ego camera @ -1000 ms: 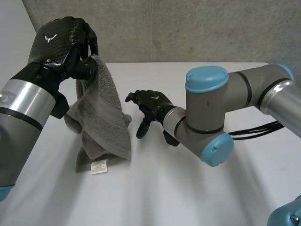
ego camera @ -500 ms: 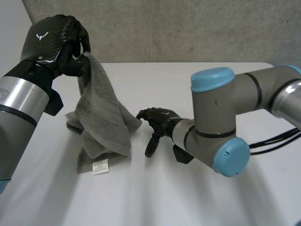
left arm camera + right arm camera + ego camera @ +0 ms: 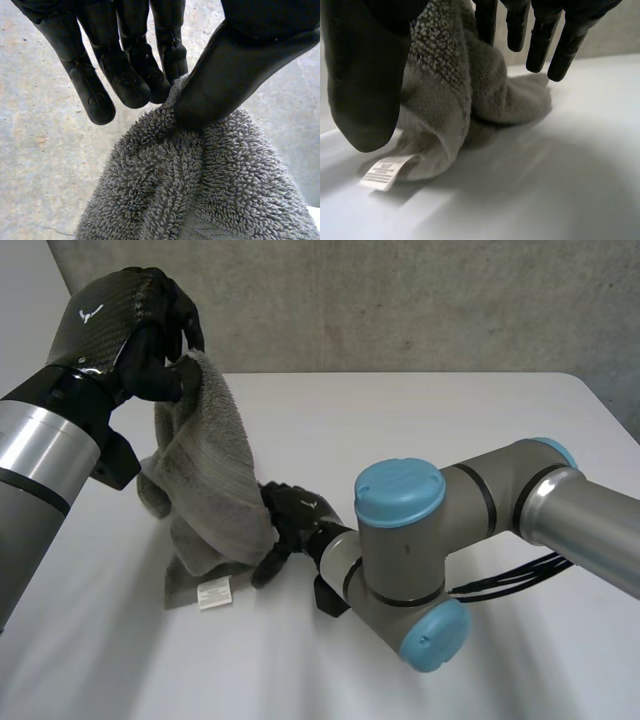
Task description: Fold the towel.
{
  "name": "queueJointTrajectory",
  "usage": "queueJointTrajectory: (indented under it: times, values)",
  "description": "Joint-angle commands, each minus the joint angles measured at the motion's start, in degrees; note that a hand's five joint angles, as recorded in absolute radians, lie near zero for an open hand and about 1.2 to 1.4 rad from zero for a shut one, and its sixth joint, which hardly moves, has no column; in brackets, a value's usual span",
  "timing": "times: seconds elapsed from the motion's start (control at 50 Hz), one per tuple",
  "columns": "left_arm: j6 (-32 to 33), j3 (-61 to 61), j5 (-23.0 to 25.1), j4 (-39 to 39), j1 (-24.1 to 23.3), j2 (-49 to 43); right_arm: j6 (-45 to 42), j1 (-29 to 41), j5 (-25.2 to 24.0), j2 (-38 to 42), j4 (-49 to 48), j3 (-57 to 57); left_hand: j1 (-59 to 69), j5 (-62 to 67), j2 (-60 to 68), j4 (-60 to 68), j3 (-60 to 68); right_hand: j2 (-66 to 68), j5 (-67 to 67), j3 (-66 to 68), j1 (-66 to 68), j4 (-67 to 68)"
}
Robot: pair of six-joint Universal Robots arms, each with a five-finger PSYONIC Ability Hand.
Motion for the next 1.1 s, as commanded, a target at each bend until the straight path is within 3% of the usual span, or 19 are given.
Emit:
queueJointTrajectory:
  times: [0.02, 0.12, 0.14, 0.16, 0.2, 0.24, 0.34, 0.38, 0.42, 0.5, 0.54, 0.6, 0.64, 0.66, 0.7, 0.76, 0.82, 0.96, 1.1]
  values:
    - [-0.28, -0.01, 0.85, -0.14, 0.19, 0.5, -0.35, 0.34, 1.89, 2.38, -1.01, -5.26, 1.96, 1.44, 0.62, 0.23, 0.5, -3.23, -2.23, -3.05, -2.15, -4.15]
    - [-0.28, -0.1, 0.85, -0.14, 0.1, 0.67, -0.26, 0.34, 1.45, 3.79, -0.56, -7.38, 1.96, 1.44, 0.62, 0.23, 0.5, 8.55, 9.54, 8.73, 9.63, 7.63]
    - [-0.28, -0.1, 0.85, -0.14, 0.1, 0.67, -0.17, 0.34, 0.93, 4.23, -0.3, -7.81, 1.96, 1.44, 0.62, 0.23, 0.5, 26.37, 27.36, 26.55, 27.45, 25.45]
    - [-0.28, -0.1, 0.85, -0.14, 0.1, 0.67, -0.17, 0.34, 0.92, 4.23, -0.3, -7.82, 1.96, 1.44, 0.62, 0.23, 0.5, 26.55, 27.54, 26.73, 27.63, 25.63]
    - [-0.28, -0.01, 0.85, -0.14, 0.19, 0.5, 0.0, 0.34, -0.74, 4.93, 0.49, -8.61, 1.96, 1.44, 0.62, 0.23, 0.5, 56.86, 57.85, 57.04, 57.94, 55.93]
    - [-0.28, 0.08, 0.85, -0.06, 0.19, 0.5, -0.26, 0.25, -1.45, 5.11, 1.27, -8.78, 1.96, 1.44, 0.62, 0.23, 0.5, 64.43, 65.42, 64.61, 65.51, 63.51]
    - [-0.28, 1.57, 0.23, 0.21, 0.45, 0.32, -2.81, -0.8, 0.39, 3.44, 6.03, -9.66, 1.96, 1.44, 0.62, 0.23, 0.5, 64.51, 65.5, 64.69, 65.59, 63.58]
    - [-0.28, 2.89, -0.12, 0.47, 0.45, -0.21, -5.01, -2.12, 3.56, 1.42, 7.43, -10.37, 1.96, 1.44, 0.62, 0.23, 0.5, 64.51, 65.5, 64.69, 65.59, 63.58]
    - [-0.28, 6.47, -2.39, 0.12, 0.28, -1.26, -11.65, -7.11, 12.65, -4.0, 8.22, -11.68, 1.96, 1.44, 0.62, 0.23, 0.5, 64.51, 65.5, 64.69, 65.59, 63.58]
    - [-0.28, 10.18, -7.5, -0.23, -0.69, -3.2, -18.63, -12.32, 18.41, -9.13, 8.31, -13.27, 1.96, 1.44, 0.62, 0.23, 0.5, 64.51, 65.5, 64.69, 65.59, 63.58]
    - [-0.37, 13.16, -12.31, -0.76, -2.26, -4.77, -24.05, -14.86, 17.1, -12.89, 9.01, -14.67, 1.96, 1.44, 0.62, 0.23, 0.5, 64.51, 65.5, 64.69, 65.59, 63.58]
    - [-0.37, 14.32, -14.09, -0.93, -4.29, -5.92, -26.45, -15.57, 15.16, -13.87, 9.81, -14.85, 1.96, 1.44, 0.62, 0.23, 0.5, 64.51, 65.5, 64.69, 65.59, 63.58]
    - [-0.37, 15.98, -15.76, -0.85, -9.63, -9.16, -31.0, -16.01, 9.65, -15.1, 14.61, -14.41, 1.96, 1.44, 0.62, 0.23, 0.5, 64.51, 65.5, 64.69, 65.59, 63.58]
    - [-0.37, 15.99, -15.76, -0.85, -9.65, -9.17, -31.02, -16.01, 9.62, -15.1, 14.64, -14.41, 1.96, 1.44, 0.62, 0.23, 0.5, 64.51, 65.5, 64.69, 65.59, 63.58]
    - [-0.28, 16.69, -16.11, -0.93, -15.52, -12.5, -34.87, -16.18, 5.16, -15.28, 21.64, -13.8, 1.96, 1.44, 0.62, 0.23, 0.5, 64.51, 65.5, 64.69, 65.59, 63.58]
    - [0.16, 16.34, -16.2, -1.02, -19.31, -15.57, -37.69, -16.18, 3.74, -15.28, 26.57, -11.35, 1.96, 1.44, 0.62, 0.23, 0.5, 64.51, 65.5, 64.69, 65.59, 63.58]
    - [0.25, 15.38, -16.29, -1.11, -20.81, -18.3, -40.24, -16.45, 2.95, -15.98, 26.6, -6.7, 1.96, 1.44, 0.62, 0.23, 0.5, 64.51, 65.5, 64.69, 65.59, 63.58]
    - [0.51, 12.12, -16.2, -1.29, -19.41, -20.69, -47.37, -16.27, 1.71, -16.42, 25.98, 0.97, 1.96, 1.44, 0.62, 0.23, 0.5, 64.51, 65.5, 64.69, 65.59, 63.58]
    - [0.69, 7.2, -16.11, -1.9, -10.99, -22.09, -48.43, -15.66, -1.27, -15.9, 24.05, 5.63, 1.96, 1.44, 0.62, 0.23, 0.5, 64.51, 65.5, 64.69, 65.59, 63.58]
